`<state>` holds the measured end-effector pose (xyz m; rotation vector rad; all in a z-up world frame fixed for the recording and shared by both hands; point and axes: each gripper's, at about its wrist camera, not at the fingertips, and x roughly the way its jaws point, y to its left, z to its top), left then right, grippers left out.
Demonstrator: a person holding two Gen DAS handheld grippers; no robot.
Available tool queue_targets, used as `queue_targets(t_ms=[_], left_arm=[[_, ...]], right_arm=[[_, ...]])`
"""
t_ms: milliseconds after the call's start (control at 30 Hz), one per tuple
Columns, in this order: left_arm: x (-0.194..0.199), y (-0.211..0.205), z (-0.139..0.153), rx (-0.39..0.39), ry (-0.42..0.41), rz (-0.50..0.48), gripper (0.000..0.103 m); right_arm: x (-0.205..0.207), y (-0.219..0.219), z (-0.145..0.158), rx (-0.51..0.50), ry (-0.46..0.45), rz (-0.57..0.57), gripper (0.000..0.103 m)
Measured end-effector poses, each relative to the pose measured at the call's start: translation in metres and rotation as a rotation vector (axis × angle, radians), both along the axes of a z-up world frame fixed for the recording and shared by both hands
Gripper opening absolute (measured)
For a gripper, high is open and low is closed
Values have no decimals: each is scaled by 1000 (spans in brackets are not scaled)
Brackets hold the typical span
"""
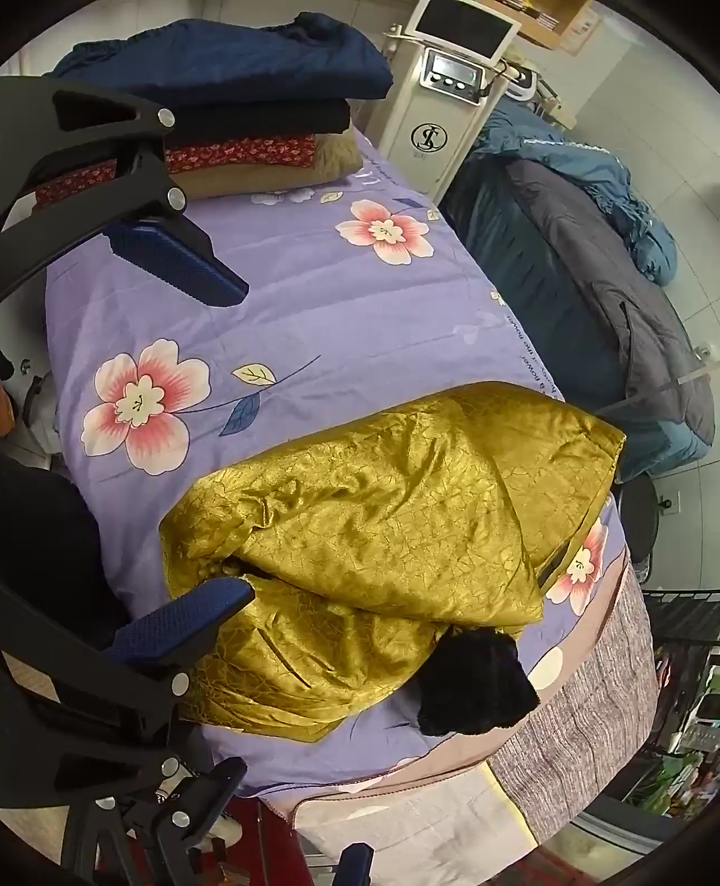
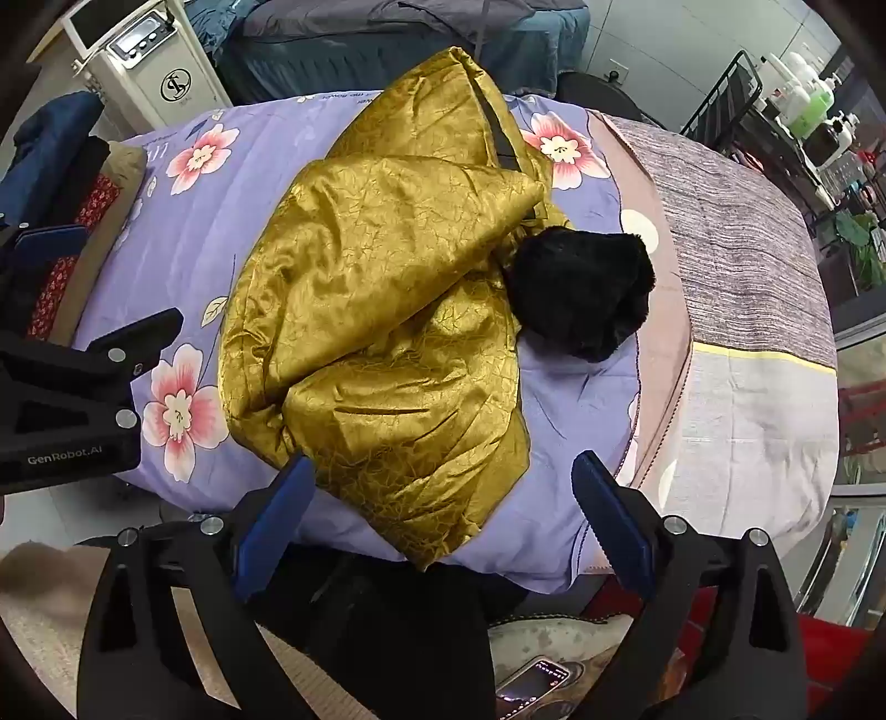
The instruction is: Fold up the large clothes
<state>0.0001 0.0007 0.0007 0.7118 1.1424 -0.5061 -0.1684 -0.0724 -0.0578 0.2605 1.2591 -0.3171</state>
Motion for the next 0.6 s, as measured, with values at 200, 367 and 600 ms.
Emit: queue_targets(t_ms=[200, 367, 600], left_arm=[[-3, 4, 2, -24, 18, 7, 97], [-6, 4, -1, 1, 26, -6, 97], [-5, 6, -1, 10, 11, -3, 97]], right_arm=[[-7, 4, -4, -5, -12, 2, 93], [-5, 0, -3, 11, 11, -10, 93], [-9, 1, -3, 6, 16, -20, 93]])
